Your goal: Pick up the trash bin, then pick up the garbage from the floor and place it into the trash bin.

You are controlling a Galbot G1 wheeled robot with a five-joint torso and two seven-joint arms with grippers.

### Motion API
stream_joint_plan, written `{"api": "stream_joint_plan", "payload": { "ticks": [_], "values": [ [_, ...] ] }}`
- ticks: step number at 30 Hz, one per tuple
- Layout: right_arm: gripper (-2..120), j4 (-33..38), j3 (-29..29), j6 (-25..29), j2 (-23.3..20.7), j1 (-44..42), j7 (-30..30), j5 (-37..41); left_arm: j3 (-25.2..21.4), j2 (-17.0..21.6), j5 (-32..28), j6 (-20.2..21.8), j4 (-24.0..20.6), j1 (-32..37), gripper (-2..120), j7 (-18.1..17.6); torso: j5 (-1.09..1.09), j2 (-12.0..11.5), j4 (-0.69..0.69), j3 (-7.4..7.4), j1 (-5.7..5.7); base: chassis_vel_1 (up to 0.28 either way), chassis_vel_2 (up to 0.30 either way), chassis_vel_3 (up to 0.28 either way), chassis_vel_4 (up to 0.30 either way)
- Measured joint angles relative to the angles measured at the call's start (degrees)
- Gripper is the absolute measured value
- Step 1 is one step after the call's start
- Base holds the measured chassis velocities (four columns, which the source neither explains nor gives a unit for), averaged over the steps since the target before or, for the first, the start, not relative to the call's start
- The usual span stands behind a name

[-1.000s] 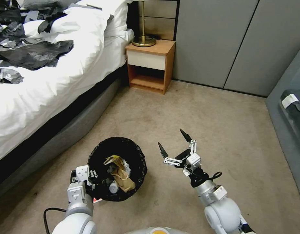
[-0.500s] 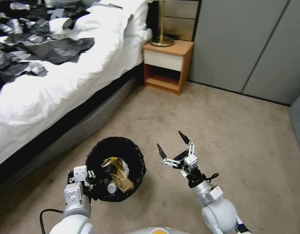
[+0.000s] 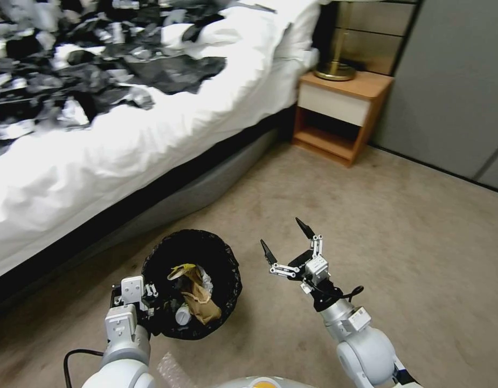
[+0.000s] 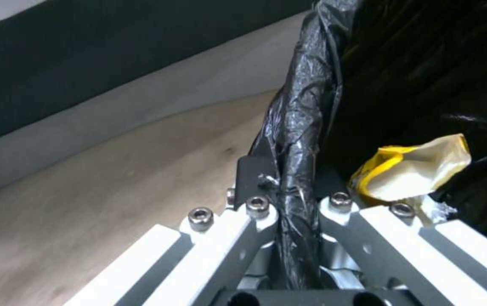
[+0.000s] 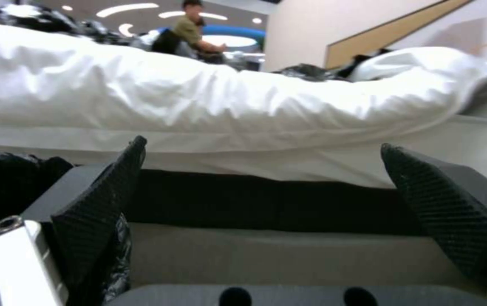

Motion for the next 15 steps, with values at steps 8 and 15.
{"api": "stream_joint_plan", "payload": {
  "ticks": [8,15],
  "values": [
    [100,-0.88,-0.66,-0.07,0.17,0.49,-0.09,-0.53,-0.09,-0.04,0.36,-0.14,-1.16,1.45,1,0.01,0.0,0.0,0.01,0.0,0.0,0.13,0.123,0.131,0.123],
    [100,-1.39,-0.77,-0.07,0.22,0.78,-0.2,-0.76,0.26,-0.59,0.81,-0.38,-2.08,2.5,1,0.02,0.0,0.0,0.0,0.0,0.0,0.131,0.13,0.134,0.118]
  ]
}}
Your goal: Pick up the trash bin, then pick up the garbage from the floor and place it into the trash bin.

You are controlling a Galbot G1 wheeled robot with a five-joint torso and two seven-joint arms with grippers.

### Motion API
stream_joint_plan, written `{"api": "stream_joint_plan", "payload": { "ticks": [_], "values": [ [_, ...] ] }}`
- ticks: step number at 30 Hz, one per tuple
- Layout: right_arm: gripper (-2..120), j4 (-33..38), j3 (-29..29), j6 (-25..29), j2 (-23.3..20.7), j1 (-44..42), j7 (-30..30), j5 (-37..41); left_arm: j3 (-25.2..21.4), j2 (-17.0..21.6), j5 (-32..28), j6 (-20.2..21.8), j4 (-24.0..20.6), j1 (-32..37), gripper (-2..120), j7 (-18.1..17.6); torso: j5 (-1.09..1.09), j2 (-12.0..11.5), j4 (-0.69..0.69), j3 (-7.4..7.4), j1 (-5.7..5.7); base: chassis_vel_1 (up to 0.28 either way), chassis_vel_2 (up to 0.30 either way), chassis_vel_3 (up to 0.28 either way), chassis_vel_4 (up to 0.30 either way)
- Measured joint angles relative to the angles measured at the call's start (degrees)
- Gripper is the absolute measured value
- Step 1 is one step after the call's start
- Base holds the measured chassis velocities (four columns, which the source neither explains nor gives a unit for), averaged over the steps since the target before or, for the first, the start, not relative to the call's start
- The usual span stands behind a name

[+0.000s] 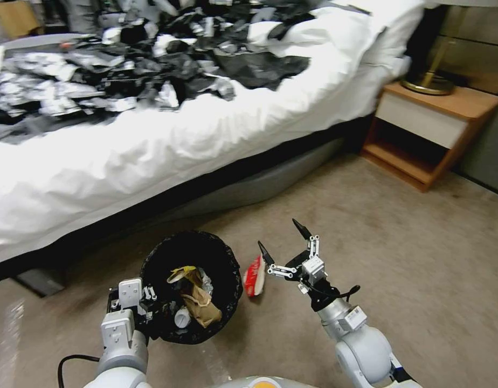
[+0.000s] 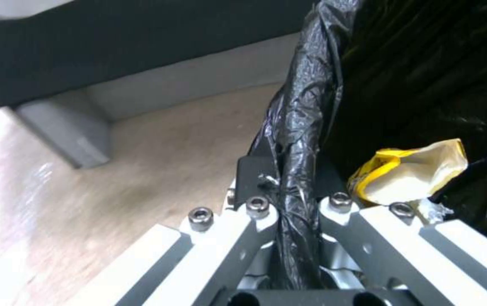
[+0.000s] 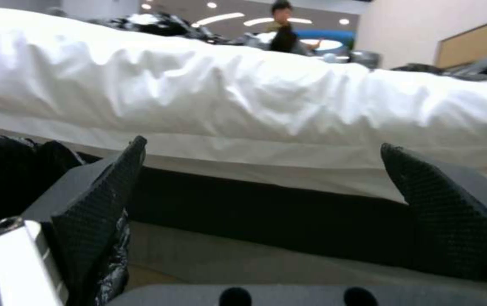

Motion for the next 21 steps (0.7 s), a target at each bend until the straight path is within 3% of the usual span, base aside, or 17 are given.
{"api": "stream_joint_plan", "payload": {
  "ticks": [13,21],
  "values": [
    [100,-0.33,0.06,-0.62,0.4,0.24,0.05,-0.12,-0.37,0.01,0.3,-1.65,-0.6,0.67,1,0.33,0.01,0.0,0.01,0.0,0.0,0.126,0.124,0.124,0.127],
    [100,0.04,3.06,-7.84,-0.01,-1.01,3.39,-1.78,0.05,0.01,0.57,-2.28,0.63,0.15,1,0.5,0.01,0.0,-0.01,0.0,0.0,0.043,0.049,0.046,0.051]
  ]
}}
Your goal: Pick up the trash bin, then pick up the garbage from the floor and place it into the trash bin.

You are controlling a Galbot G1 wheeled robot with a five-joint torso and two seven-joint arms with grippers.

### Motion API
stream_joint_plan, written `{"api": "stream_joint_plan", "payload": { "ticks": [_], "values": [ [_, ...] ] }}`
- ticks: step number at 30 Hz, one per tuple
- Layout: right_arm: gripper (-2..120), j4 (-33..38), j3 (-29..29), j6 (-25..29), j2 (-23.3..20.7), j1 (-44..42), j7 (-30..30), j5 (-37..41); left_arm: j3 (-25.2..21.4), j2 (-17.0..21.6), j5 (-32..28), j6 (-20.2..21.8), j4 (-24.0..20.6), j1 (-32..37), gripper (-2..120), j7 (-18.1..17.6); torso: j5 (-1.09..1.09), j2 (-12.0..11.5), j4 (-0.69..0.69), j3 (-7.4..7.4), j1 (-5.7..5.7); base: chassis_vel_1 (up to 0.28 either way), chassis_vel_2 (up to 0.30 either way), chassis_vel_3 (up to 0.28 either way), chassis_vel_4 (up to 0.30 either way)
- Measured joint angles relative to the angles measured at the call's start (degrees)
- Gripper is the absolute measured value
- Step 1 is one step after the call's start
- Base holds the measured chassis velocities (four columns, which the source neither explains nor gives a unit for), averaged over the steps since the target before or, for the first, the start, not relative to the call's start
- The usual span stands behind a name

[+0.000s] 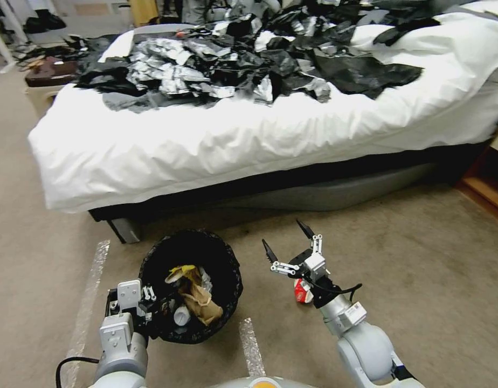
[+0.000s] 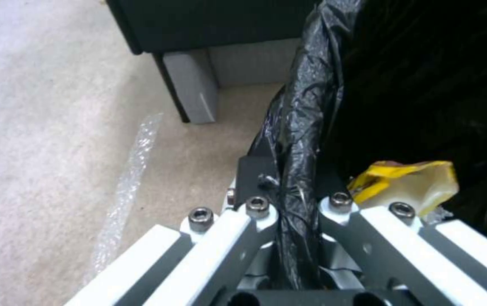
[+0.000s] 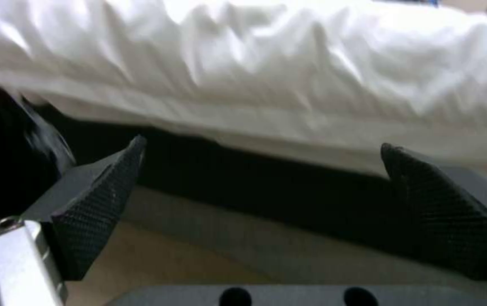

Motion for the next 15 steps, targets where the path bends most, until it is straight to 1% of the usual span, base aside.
{"api": "stream_joint_plan", "payload": {
  "ticks": [1,2,4,5,8,9,12,13,15],
  "values": [
    [100,0.51,0.29,-3.16,-0.2,-0.48,2.07,0.24,0.04,0.04,-0.04,0.01,0.04,-0.11,1,0.07,-0.01,0.0,-0.01,0.0,0.0,0.0,0.0,0.0,0.0],
    [100,0.51,0.29,-3.16,-0.2,-0.48,2.07,0.24,0.04,0.04,-0.04,0.01,0.04,-0.11,1,0.07,-0.01,0.0,-0.01,0.0,0.0,0.0,0.0,0.0,0.0],
    [100,1.33,0.16,-9.48,-0.35,-0.92,6.78,2.14,0.05,0.12,-0.07,0.08,0.11,-0.2,1,0.05,0.0,0.0,0.0,0.0,0.0,0.0,0.0,0.0,0.0],
    [100,1.33,0.16,-9.48,-0.35,-0.92,6.78,2.14,0.05,0.12,-0.07,0.08,0.11,-0.2,1,0.05,0.0,0.0,0.0,0.0,0.0,0.0,0.0,0.0,0.0],
    [100,1.77,-0.34,-20.63,-0.38,-0.58,13.7,7.1,0.07,0.15,-0.11,0.17,0.2,-0.22,1,-0.05,0.0,0.0,0.01,0.0,0.0,0.0,0.0,0.0,0.0],
    [100,1.77,-0.34,-20.63,-0.38,-0.58,13.7,7.1,0.07,0.15,-0.11,0.17,0.2,-0.22,1,-0.05,0.0,0.0,0.01,0.0,0.0,0.0,0.0,0.0,0.0],
    [100,1.52,-0.18,-27.76,-0.45,0.01,17.64,9.3,0.01,0.15,-0.15,0.19,0.21,-0.22,1,-0.09,0.0,0.0,0.01,0.0,0.01,0.0,0.0,0.0,0.0],
    [100,1.52,-0.18,-27.76,-0.45,0.01,17.64,9.3,0.01,0.15,-0.15,0.19,0.21,-0.22,1,-0.09,0.0,0.0,0.01,0.0,0.01,0.0,0.0,0.0,0.0],
    [100,0.8,0.03,-31.26,-0.36,0.43,19.98,11.13,-0.08,0.13,-0.17,0.19,0.32,-0.23,1,-0.11,0.0,0.0,0.01,0.0,0.01,0.0,0.0,0.0,0.0]
  ]
}}
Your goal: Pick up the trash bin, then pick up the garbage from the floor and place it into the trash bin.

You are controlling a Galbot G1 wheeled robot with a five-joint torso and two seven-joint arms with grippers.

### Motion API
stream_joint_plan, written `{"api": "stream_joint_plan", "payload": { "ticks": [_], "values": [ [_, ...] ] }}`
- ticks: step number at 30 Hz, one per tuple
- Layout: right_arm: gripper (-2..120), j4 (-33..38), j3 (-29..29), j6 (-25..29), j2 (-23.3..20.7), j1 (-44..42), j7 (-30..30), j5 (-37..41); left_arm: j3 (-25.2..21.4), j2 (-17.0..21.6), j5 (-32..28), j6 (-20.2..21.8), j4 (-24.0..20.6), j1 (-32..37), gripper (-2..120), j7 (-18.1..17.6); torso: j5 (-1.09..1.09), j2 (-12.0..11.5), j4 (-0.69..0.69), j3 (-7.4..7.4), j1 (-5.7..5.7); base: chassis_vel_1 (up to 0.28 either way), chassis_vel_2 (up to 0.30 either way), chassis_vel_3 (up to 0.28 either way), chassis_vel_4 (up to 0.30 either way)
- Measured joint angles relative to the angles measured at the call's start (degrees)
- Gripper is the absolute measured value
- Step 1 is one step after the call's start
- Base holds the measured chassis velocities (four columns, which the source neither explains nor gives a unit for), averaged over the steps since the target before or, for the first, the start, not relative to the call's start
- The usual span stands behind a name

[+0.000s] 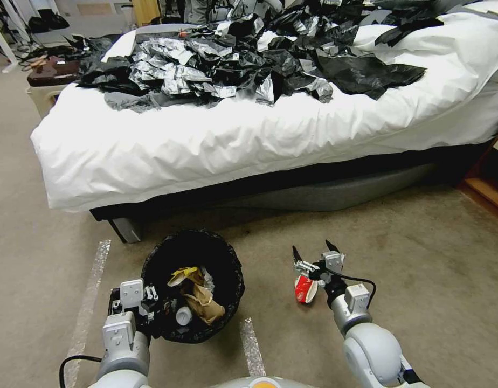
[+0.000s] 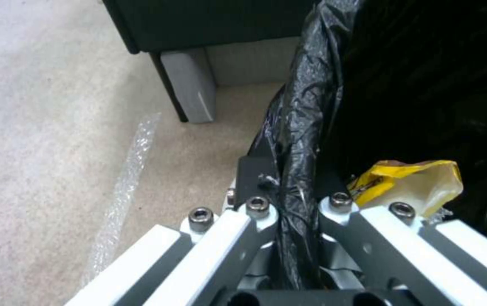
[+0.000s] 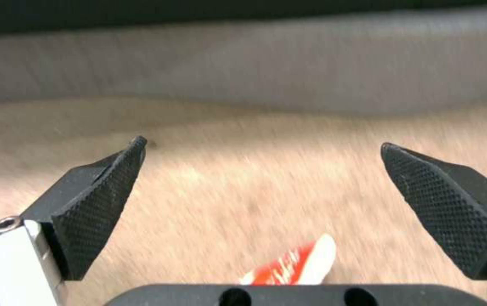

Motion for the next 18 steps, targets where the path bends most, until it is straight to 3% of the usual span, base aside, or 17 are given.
{"api": "stream_joint_plan", "payload": {
  "ticks": [8,18],
  "values": [
    [100,-4.63,0.66,-6.93,0.86,2.31,1.09,13.53,0.83,-0.27,0.27,-0.06,0.25,-0.24,1,-0.03,0.0,0.0,0.01,0.0,0.0,0.0,0.0,0.0,0.0],
    [100,-13.15,1.21,-9.08,2.84,6.13,-0.5,16.91,0.99,-0.27,0.66,-0.24,0.08,0.31,1,-0.08,0.0,0.0,0.01,0.0,0.0,0.0,0.0,0.0,0.0]
  ]
}}
